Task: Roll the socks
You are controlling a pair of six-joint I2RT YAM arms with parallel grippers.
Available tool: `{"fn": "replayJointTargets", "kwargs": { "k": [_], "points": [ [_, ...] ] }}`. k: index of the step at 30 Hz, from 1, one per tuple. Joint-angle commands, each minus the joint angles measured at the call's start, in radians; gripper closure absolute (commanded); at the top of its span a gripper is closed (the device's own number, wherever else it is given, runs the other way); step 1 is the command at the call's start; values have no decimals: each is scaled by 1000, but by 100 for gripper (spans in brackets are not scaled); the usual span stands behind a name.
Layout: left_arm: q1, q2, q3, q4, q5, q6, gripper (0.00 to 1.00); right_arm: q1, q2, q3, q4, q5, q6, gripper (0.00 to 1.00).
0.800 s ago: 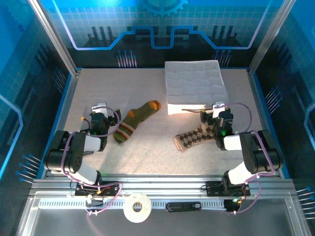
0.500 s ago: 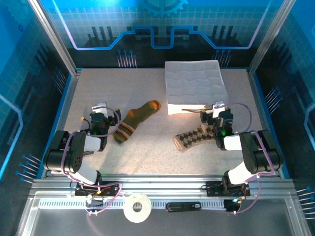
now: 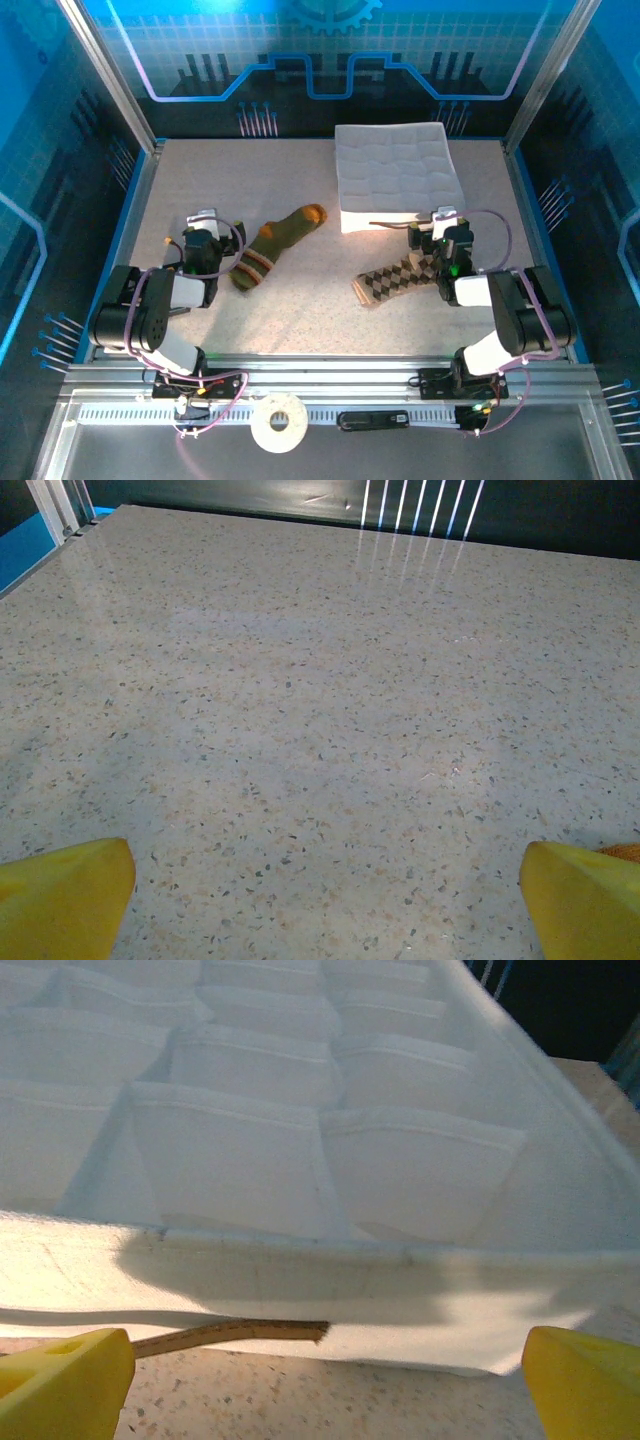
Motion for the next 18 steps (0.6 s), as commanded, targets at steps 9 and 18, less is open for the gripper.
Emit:
{"fn": "replayJointTargets", "kwargs": {
  "k": [9, 18],
  "points": [
    [-31, -441, 504, -1083, -21, -682, 1, 77, -510, 561, -1169, 61, 814, 0],
    [-124, -107, 813, -1728, 339, -634, 24, 430, -328, 779, -1443, 31, 497, 11]
  ]
}}
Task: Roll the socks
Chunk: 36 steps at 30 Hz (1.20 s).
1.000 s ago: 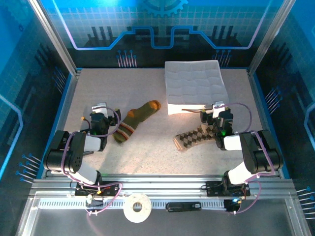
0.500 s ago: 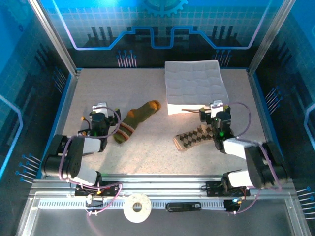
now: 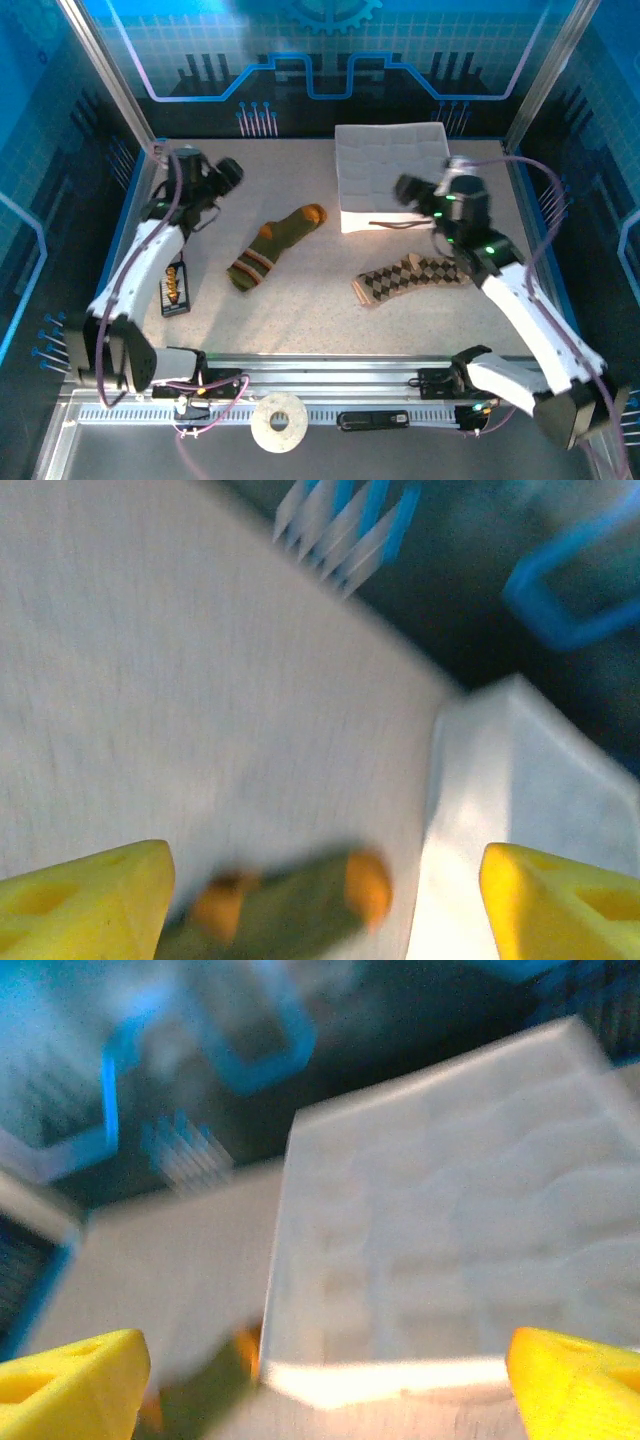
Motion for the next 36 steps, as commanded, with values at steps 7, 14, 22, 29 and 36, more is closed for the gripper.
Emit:
{"fn": "replayJointTargets", "kwargs": {
  "k": [7, 14, 22, 29, 36],
  "points": [
    [-57, 237, -29, -410, 136, 26, 57, 293, 180, 82, -268, -36, -124, 22],
    [-65, 284, -187, -281, 232, -58, 67, 306, 274, 105, -213, -181, -134, 30],
    [-256, 271, -293, -101, 356, -340, 66, 307, 303, 59, -153, -257, -245, 32],
    [-384, 194, -337, 35, 389, -612, 68, 309, 278, -71, -15, -373, -515, 36],
    [-234, 0, -323, -124, 369, -560, 65, 452, 211, -294, 234, -425, -836, 35]
  ]
}}
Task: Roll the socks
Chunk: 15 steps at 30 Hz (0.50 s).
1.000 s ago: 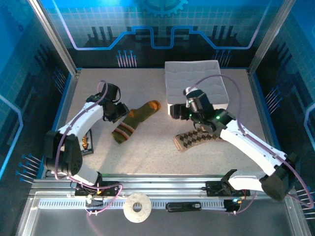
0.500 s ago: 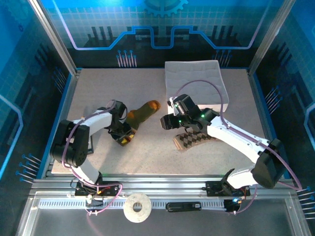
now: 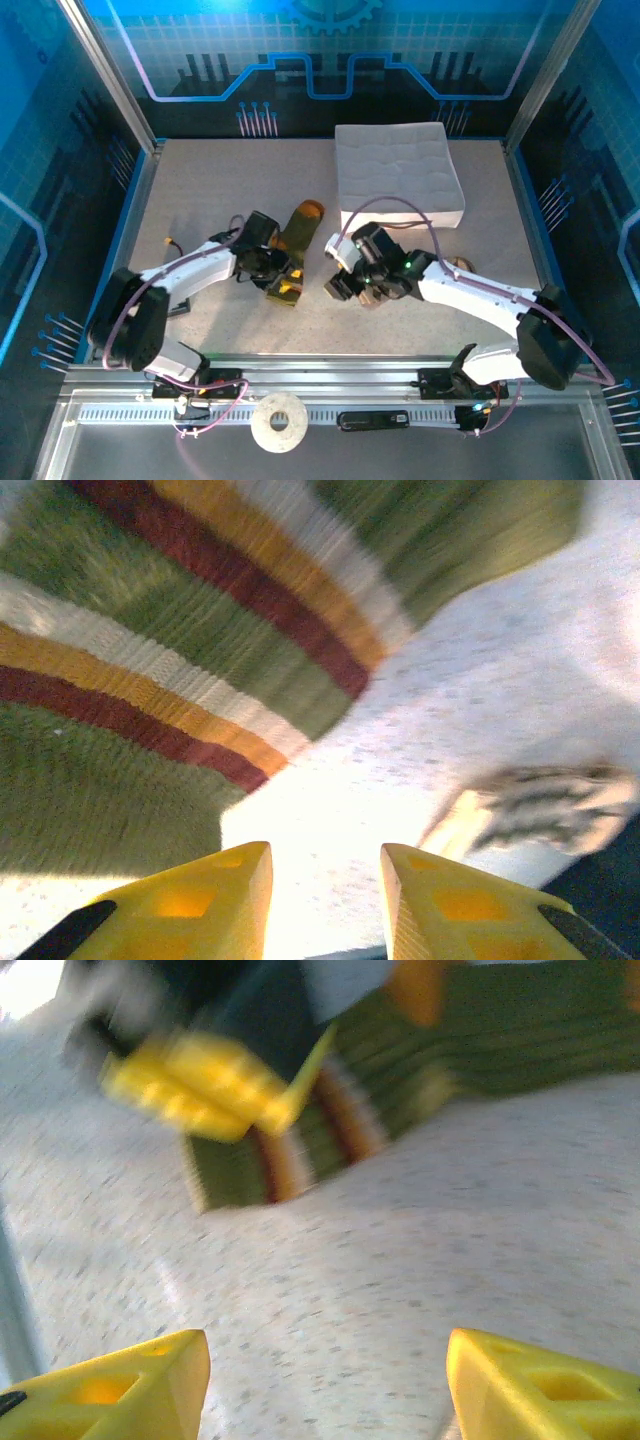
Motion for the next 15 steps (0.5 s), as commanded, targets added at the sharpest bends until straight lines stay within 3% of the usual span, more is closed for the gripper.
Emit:
{"fn": "replayJointTargets", "kwargs": {
  "k": [1, 5, 11, 15],
  "points": [
    [117, -98, -5, -111, 0, 27, 66, 105, -28, -78, 192, -49, -257, 35],
    [206, -76, -20, -76, 75, 110, 71, 215, 113, -40, 255, 82, -325, 37],
    [192, 30, -16, -16, 117, 147, 84, 292, 328, 25, 384, 213, -358, 42],
    [169, 59, -46, -10, 115, 168, 85, 305, 413, 63, 386, 254, -358, 48]
  ]
}}
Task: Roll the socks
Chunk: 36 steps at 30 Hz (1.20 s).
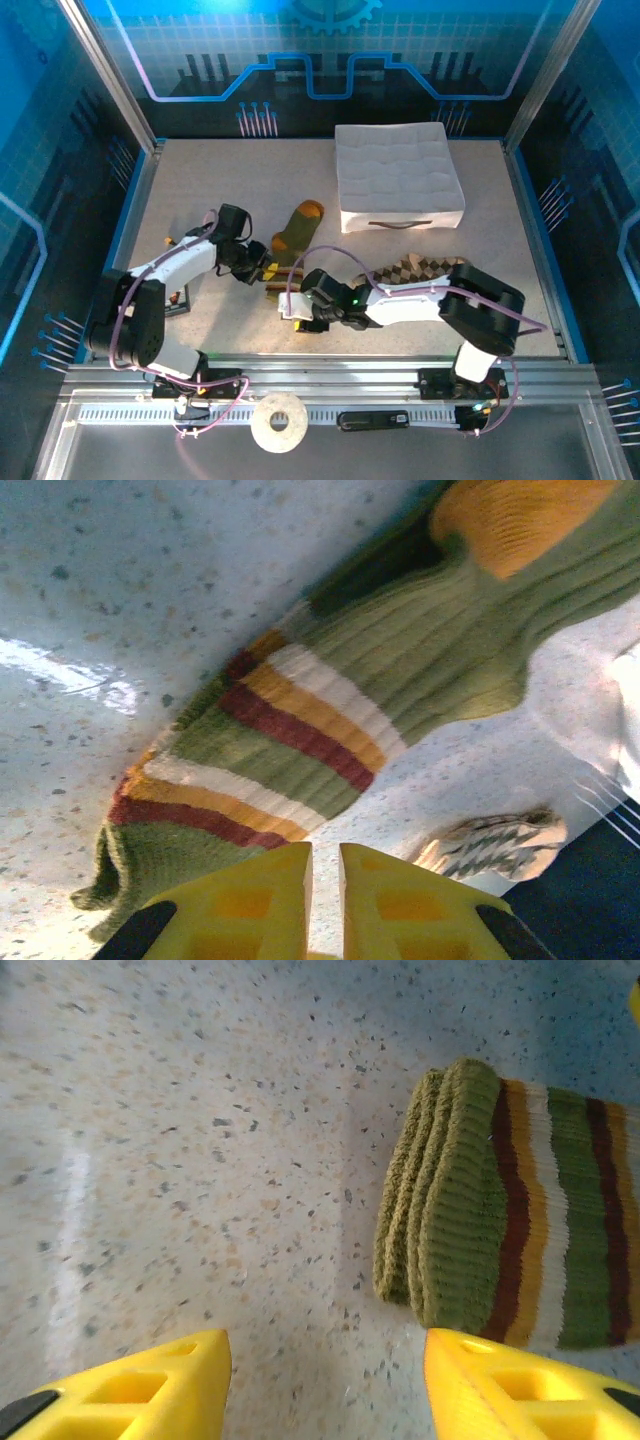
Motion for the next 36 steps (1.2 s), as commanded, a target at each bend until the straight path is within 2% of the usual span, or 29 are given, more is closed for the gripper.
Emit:
{"fn": "replayJointTargets", "kwargs": {
  "k": [1, 4, 10, 17, 26, 30, 33, 36],
  "points": [
    [-30, 31, -31, -1, 35, 46, 85, 16, 44, 59, 71, 85, -24, 49],
    [-58, 46, -67, -3, 19, 48, 89, 16, 71, 85, 83, 113, -17, 50],
    [-72, 35, -116, 0, -8, 46, 90, 25, 100, 106, 84, 156, -23, 53],
    [-74, 19, -123, -3, -5, 43, 90, 40, 61, 56, 89, 119, -33, 49],
    [-101, -55, -161, 10, 2, -27, 90, 46, 140, 106, 93, 144, -16, 57],
    [-86, -113, -133, -38, -20, -39, 84, 44, 184, 141, 58, 155, 8, 65],
    [-47, -145, -112, -55, -19, -45, 74, 44, 191, 130, 58, 147, 36, 69],
    [11, -169, -89, -105, -43, -24, 67, 44, 191, 121, 58, 150, 50, 78]
  ]
}}
